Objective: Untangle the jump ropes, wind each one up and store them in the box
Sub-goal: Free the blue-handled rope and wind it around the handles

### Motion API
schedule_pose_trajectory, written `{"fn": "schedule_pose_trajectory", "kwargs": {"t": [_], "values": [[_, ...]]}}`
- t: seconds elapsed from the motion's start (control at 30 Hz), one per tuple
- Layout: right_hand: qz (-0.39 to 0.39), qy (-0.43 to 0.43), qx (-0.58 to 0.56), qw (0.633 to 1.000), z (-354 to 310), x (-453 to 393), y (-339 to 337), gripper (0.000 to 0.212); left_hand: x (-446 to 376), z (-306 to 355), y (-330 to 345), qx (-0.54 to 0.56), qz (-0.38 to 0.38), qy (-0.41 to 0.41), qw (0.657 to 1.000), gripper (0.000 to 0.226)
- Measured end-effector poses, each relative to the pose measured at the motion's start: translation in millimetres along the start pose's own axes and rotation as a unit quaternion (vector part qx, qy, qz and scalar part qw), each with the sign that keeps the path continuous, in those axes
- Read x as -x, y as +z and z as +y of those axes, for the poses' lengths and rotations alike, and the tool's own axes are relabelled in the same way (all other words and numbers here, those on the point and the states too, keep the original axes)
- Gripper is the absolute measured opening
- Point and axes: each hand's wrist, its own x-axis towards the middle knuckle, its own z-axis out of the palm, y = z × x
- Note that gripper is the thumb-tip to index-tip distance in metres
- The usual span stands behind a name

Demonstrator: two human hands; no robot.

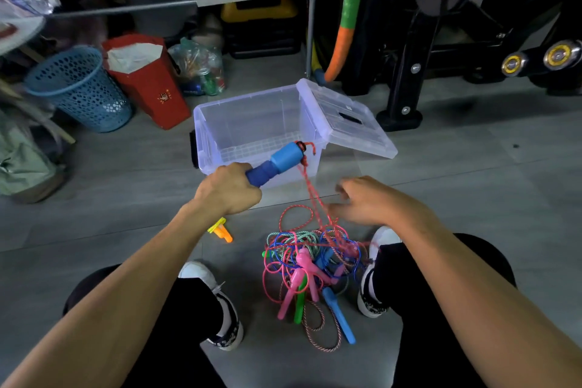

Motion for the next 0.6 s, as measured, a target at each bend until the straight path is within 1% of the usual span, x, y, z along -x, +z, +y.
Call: {"fn": "schedule_pose_trajectory", "kwargs": {"t": [0.03, 0.07, 0.1, 0.13, 0.17, 0.2, 0.23, 0.27, 0.3, 0.4, 0.5, 0.53, 0.57, 0.6], "values": [[0.015, 0.005, -0.013, 1.000, 2, -3, -1, 0.059, 3, 4, -5, 0.037, -0.035, 0.013, 0.999, 0.005], [0.045, -0.004, -0.061, 0.997, 0, -5, -4, 0.075, 6, 7, -10, 0.071, -0.081, 0.021, 0.994, 0.009], [0.082, -0.027, -0.124, 0.988, -3, -6, -6, 0.083, 11, 10, -14, 0.112, -0.132, 0.025, 0.985, 0.012], [0.109, -0.061, -0.192, 0.973, -9, -6, -8, 0.079, 16, 11, -18, 0.162, -0.184, 0.024, 0.969, 0.013], [0.116, -0.096, -0.245, 0.958, -14, -8, -9, 0.063, 20, 10, -21, 0.221, -0.232, 0.021, 0.947, 0.019], [0.111, -0.128, -0.272, 0.947, -19, -9, -10, 0.043, 22, 8, -23, 0.284, -0.273, 0.019, 0.919, 0.025], [0.095, -0.142, -0.298, 0.939, -22, -11, -8, 0.026, 24, 4, -24, 0.339, -0.307, 0.019, 0.889, 0.029], [0.074, -0.137, -0.342, 0.927, -27, -13, -6, 0.017, 24, -1, -26, 0.381, -0.335, 0.021, 0.861, 0.034], [0.057, -0.124, -0.401, 0.906, -31, -13, -5, 0.017, 24, -5, -27, 0.413, -0.360, 0.024, 0.837, 0.038], [0.038, -0.099, -0.529, 0.842, -44, -10, -5, 0.028, 22, -14, -31, 0.472, -0.400, 0.040, 0.785, 0.048], [-0.003, -0.092, -0.617, 0.781, -51, -8, -5, 0.042, 20, -19, -33, 0.553, -0.405, 0.033, 0.727, 0.057], [-0.010, -0.090, -0.646, 0.758, -51, -7, -7, 0.044, 19, -19, -34, 0.569, -0.404, 0.032, 0.715, 0.057], [-0.003, -0.082, -0.675, 0.733, -50, -8, -8, 0.044, 19, -20, -35, 0.576, -0.408, 0.033, 0.708, 0.056], [0.018, -0.074, -0.693, 0.717, -48, -9, -10, 0.042, 19, -22, -36, 0.575, -0.420, 0.040, 0.701, 0.054]]}}
